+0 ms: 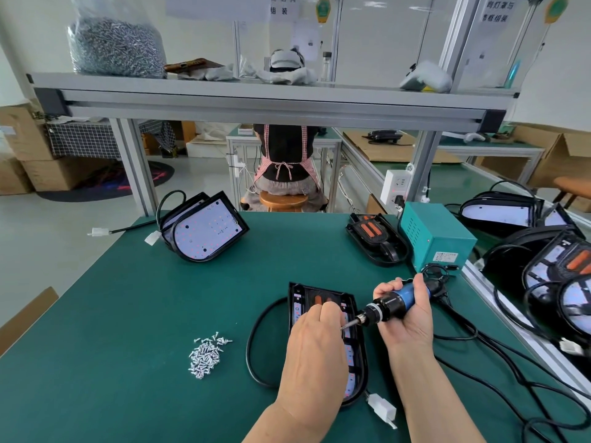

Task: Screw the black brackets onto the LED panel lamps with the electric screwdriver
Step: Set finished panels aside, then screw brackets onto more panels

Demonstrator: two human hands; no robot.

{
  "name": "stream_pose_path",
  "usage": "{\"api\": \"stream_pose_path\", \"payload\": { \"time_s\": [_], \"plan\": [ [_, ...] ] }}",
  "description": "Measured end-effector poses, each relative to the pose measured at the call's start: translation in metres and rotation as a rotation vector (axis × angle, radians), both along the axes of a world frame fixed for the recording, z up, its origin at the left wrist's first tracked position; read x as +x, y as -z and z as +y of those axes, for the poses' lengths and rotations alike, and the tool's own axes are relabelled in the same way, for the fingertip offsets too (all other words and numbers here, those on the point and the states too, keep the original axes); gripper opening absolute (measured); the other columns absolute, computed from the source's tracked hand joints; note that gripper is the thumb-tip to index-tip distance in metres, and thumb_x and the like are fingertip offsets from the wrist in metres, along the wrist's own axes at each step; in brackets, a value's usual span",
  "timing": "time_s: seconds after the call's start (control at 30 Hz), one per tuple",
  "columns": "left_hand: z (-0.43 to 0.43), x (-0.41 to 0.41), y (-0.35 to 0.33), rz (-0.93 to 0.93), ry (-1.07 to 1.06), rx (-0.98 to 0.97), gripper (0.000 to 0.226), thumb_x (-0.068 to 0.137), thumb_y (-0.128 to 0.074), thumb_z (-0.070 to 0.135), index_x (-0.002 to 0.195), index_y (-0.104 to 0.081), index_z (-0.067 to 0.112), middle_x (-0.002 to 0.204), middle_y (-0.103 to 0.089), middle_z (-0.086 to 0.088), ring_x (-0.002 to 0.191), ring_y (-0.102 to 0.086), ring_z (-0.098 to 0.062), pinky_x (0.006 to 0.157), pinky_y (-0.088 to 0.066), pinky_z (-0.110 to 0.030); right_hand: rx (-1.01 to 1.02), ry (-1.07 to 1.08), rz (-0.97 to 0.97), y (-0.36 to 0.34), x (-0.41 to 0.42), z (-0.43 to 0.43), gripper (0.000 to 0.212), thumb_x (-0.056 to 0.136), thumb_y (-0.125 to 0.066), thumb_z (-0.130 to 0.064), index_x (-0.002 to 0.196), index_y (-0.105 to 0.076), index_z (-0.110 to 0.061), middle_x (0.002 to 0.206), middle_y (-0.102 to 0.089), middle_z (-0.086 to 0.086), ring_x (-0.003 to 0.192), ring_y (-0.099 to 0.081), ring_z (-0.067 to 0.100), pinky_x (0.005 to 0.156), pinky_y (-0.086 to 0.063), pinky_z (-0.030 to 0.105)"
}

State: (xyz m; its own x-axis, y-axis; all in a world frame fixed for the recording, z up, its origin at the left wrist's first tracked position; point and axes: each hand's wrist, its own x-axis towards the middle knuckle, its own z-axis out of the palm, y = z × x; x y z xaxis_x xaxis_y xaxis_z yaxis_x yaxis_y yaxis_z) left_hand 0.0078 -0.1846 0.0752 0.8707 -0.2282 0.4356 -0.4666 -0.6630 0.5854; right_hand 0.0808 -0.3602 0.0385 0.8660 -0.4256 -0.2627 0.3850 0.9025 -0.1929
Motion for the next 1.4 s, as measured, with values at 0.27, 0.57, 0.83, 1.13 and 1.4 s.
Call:
{"api": "stream_pose_path", "payload": {
  "time_s": [0.27, 0.57, 0.83, 1.13, 1.4],
  "plan": [
    [-0.002, -0.001, 0.003, 0.019, -0.052, -0.075, 0.024, 0.095, -0.043, 0.000, 0.086, -0.041, 0.022, 0.082, -0.047, 0.006, 0.074, -0.038, -0.019, 0.067, -0.027, -0.025, -0.027, -0.002, 0.012, -0.002, -0.001, 0.002, 0.024, 0.096, -0.067, -0.029, 0.093, -0.050, -0.012, 0.074, -0.054, -0.001, 0.055, -0.053, 0.008, 0.056, -0.050, 0.023],
    [-0.005, -0.003, 0.003, -0.044, -0.060, -0.024, 0.032, 0.080, -0.063, -0.012, 0.077, -0.050, 0.017, 0.070, -0.046, 0.005, 0.061, -0.036, -0.018, 0.059, -0.030, -0.026, -0.052, -0.012, 0.033, -0.002, -0.001, 0.003, 0.026, 0.095, -0.067, -0.028, 0.095, -0.048, -0.012, 0.074, -0.053, 0.000, 0.056, -0.053, 0.008, 0.066, -0.047, 0.023],
    [-0.006, -0.001, 0.014, -0.295, 0.009, 0.040, 0.040, 0.048, -0.064, -0.019, 0.068, -0.051, 0.013, 0.068, -0.047, -0.001, 0.059, -0.042, -0.021, 0.063, -0.034, -0.031, -0.024, -0.023, 0.028, -0.004, -0.003, 0.004, 0.028, 0.095, -0.068, -0.029, 0.099, -0.047, -0.013, 0.073, -0.054, 0.001, 0.056, -0.054, 0.009, 0.060, -0.050, 0.023],
    [-0.005, 0.001, 0.012, -0.297, 0.039, -0.036, 0.024, 0.066, -0.041, -0.008, 0.067, -0.054, 0.012, 0.069, -0.048, 0.001, 0.065, -0.035, -0.015, 0.059, -0.034, -0.023, 0.007, -0.022, 0.011, -0.006, -0.004, 0.004, 0.024, 0.095, -0.067, -0.029, 0.092, -0.050, -0.013, 0.076, -0.053, 0.000, 0.057, -0.053, 0.009, 0.058, -0.049, 0.022],
    [-0.003, -0.003, 0.008, -0.140, 0.034, -0.059, 0.038, 0.059, -0.071, -0.023, 0.070, -0.058, 0.011, 0.068, -0.051, 0.000, 0.055, -0.046, -0.022, 0.052, -0.035, -0.024, -0.015, -0.017, -0.012, -0.007, -0.006, 0.004, 0.024, 0.097, -0.065, -0.029, 0.099, -0.049, -0.011, 0.076, -0.052, 0.000, 0.057, -0.052, 0.009, 0.057, -0.050, 0.022]
  ]
}}
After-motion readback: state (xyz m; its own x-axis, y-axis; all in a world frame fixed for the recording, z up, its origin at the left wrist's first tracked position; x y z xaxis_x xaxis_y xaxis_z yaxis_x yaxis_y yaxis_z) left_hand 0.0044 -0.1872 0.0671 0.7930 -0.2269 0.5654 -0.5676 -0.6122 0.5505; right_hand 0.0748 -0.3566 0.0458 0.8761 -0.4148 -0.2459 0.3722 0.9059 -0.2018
